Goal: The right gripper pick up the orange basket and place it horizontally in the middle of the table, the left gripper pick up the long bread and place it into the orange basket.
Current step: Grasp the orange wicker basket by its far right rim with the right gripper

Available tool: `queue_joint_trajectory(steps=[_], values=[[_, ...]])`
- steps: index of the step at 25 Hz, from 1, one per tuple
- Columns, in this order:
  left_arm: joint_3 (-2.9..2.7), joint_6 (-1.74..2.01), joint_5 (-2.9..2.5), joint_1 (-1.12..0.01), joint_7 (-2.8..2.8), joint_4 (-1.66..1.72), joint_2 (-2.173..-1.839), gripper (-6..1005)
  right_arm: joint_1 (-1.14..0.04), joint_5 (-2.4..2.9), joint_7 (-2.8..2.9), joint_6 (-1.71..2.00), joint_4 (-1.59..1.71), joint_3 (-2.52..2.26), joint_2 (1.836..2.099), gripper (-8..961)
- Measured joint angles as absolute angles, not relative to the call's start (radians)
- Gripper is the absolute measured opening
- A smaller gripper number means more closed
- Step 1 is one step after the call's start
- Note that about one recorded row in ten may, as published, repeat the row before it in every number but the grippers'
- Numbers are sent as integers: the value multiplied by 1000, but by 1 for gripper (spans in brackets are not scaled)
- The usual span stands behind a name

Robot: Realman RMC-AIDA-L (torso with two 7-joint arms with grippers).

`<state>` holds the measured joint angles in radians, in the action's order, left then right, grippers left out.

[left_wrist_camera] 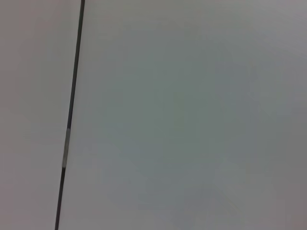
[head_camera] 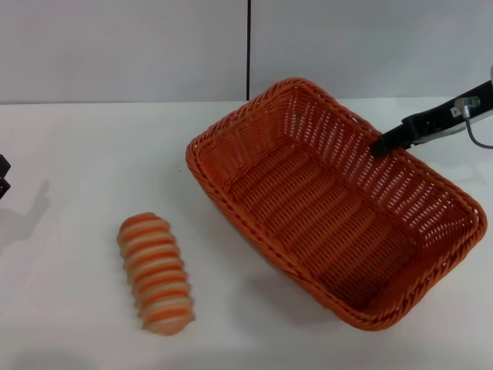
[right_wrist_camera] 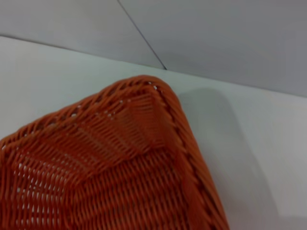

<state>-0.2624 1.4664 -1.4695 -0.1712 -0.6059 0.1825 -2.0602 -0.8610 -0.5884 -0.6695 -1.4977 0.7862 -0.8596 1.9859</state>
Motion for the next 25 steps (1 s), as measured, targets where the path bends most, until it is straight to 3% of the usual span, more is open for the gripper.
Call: queue_joint_trajectory(steps=[6, 13, 25], values=[[-262, 1466, -1470, -173, -606, 192, -2059, 769, -868, -595, -696, -1444, 756, -861, 1994, 485], [-262, 1458, -1470, -172, -606, 198, -2059, 765, -872, -598, -765, -1360, 744, -860, 2039, 485], [-262, 1436, -1470, -166, -606, 208, -2058, 758, -902, -602, -823, -1262, 652, -872, 2048, 450]])
